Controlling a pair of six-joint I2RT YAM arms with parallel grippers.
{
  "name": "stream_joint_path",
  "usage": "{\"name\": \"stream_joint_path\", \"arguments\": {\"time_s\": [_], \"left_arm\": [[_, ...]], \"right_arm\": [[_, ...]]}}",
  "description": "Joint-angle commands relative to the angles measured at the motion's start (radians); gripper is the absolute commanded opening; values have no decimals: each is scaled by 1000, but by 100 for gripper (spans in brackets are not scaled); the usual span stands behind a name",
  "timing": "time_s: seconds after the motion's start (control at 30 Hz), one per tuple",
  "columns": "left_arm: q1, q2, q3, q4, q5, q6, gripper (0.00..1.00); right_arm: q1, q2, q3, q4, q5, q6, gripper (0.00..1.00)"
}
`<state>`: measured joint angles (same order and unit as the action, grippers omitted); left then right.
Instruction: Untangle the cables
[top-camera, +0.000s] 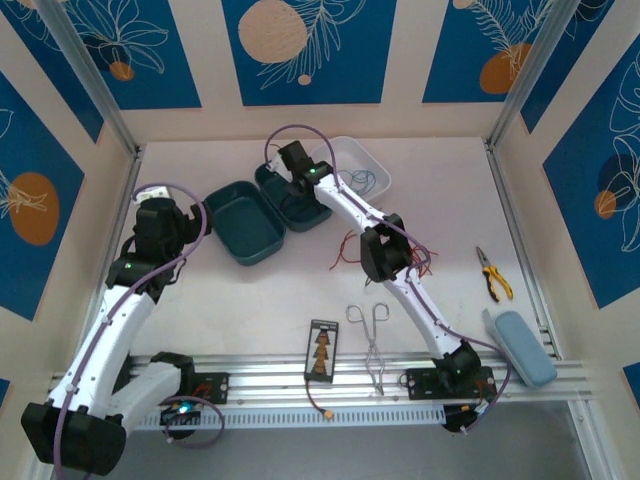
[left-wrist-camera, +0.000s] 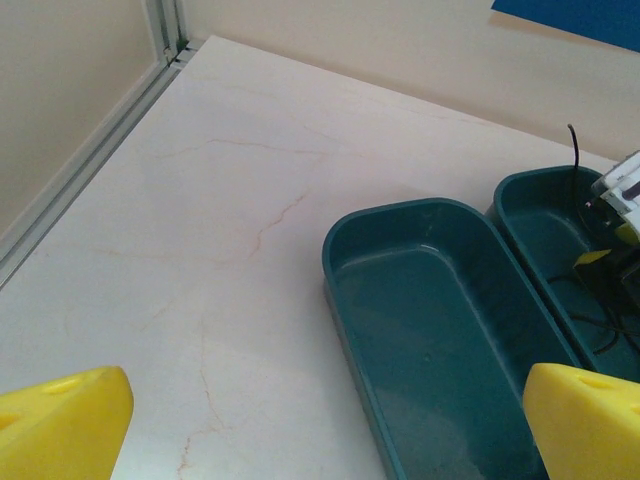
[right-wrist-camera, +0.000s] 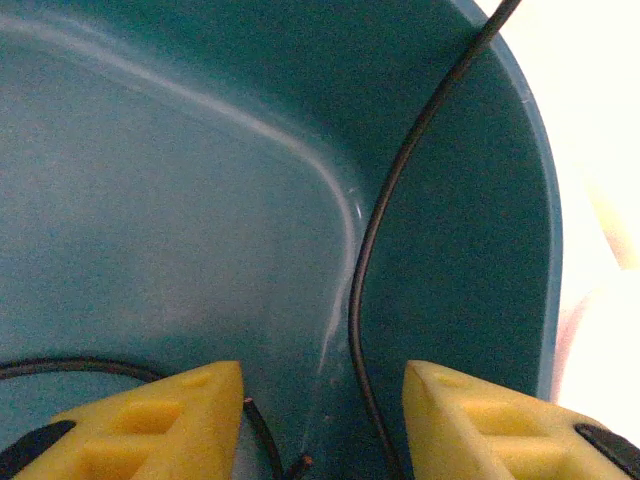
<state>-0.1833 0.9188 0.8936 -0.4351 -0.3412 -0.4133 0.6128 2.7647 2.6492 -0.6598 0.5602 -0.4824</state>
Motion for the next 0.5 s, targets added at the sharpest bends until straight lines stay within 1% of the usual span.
{"name": "stream_joint_path", "arguments": {"time_s": [0.0, 0.1, 0.23, 0.33, 0.47], "left_arm": [[13, -32, -16, -10, 1, 4, 100], [13, -38, -17, -8, -5, 4, 100], [13, -43, -18, -8, -17, 5, 100], [13, -47, -19, -8, -25, 5, 100], [13, -57, -21, -3, -37, 4, 100]], "right_arm": [[-19, 30, 28, -32, -22, 32, 46], [-24, 38, 24, -64, -24, 42, 46], [-17, 36, 9, -118, -79, 84, 45], [-4, 36, 4, -144, -106, 85, 45], [7, 35, 5, -172, -155, 91, 41]]}}
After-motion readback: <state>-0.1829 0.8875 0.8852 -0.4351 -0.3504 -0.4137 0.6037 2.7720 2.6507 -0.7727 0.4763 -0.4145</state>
